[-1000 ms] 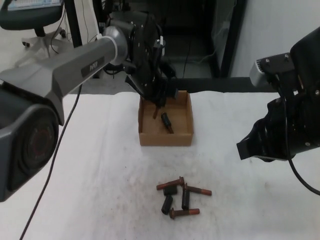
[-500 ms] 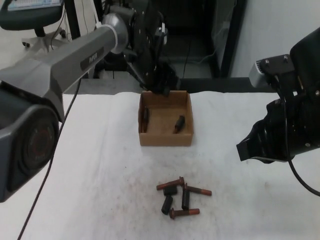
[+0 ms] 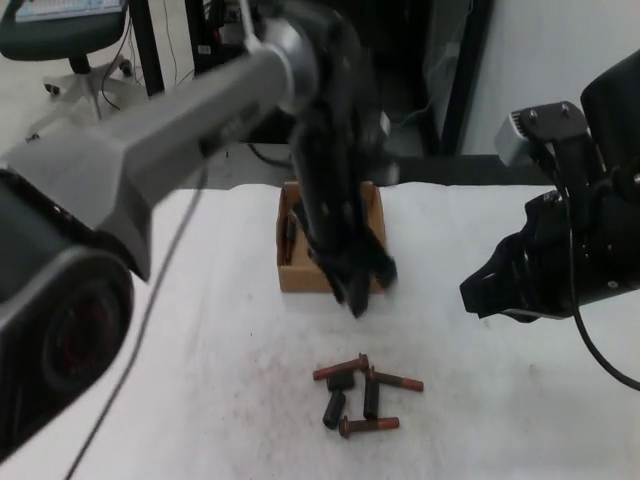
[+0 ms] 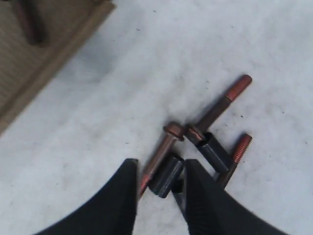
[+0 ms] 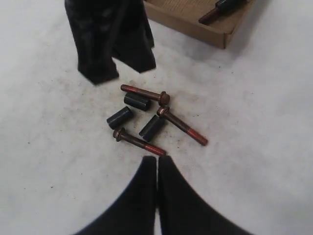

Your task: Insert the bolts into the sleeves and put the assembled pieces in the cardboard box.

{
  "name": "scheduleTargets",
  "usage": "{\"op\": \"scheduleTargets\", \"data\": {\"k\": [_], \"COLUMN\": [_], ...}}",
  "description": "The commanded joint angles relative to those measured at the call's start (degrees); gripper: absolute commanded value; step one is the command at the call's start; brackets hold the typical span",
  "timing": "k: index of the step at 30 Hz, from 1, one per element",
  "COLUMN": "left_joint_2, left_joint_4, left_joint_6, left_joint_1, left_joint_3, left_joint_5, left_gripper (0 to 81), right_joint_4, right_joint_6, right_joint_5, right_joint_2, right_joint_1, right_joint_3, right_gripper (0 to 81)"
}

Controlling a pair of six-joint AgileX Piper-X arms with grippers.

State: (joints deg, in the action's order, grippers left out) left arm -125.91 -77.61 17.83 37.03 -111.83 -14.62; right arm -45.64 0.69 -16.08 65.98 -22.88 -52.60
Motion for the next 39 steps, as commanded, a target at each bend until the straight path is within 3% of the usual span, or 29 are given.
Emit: {"op": "scheduleTargets", "data": {"k": [1, 6, 9, 13, 22, 39], "left_joint_2": [0.50, 0.50, 0.50, 0.50, 0.35, 0.34], "left_joint_4": [1.55, 1.76, 1.00, 1.18, 3.11, 12.21], "left_joint_6": [4.24, 6.16, 5.70, 5.70, 5.70, 5.70], "left_joint_1": [2.75, 4.39, 4.39, 4.26, 4.26, 4.26], "left_joint_3": [2.94, 6.16, 6.29, 6.29, 6.65, 13.67], "left_joint_5": [4.73, 16.63, 15.82, 13.10, 9.55, 9.41], "left_gripper": [29.6, 29.6, 29.6, 29.6, 29.6, 29.6], "right_joint_4": [0.45, -0.54, -2.06, -3.63, -6.64, -8.45], "right_joint_6": [-0.33, -0.33, -2.04, -2.03, -2.03, -2.59], "right_joint_5": [-1.02, -1.02, 0.56, 10.41, 10.12, 9.77], "right_joint_2": [-0.45, -0.56, -0.69, -1.79, -6.09, -6.48], "right_joint_1": [0.21, 0.21, 0.21, 1.21, 8.94, 9.43], "right_joint_3": [-0.32, -0.32, -0.32, -0.32, -0.32, -0.32], "right_gripper": [0.8, 0.8, 0.8, 0.8, 0.8, 0.8]}}
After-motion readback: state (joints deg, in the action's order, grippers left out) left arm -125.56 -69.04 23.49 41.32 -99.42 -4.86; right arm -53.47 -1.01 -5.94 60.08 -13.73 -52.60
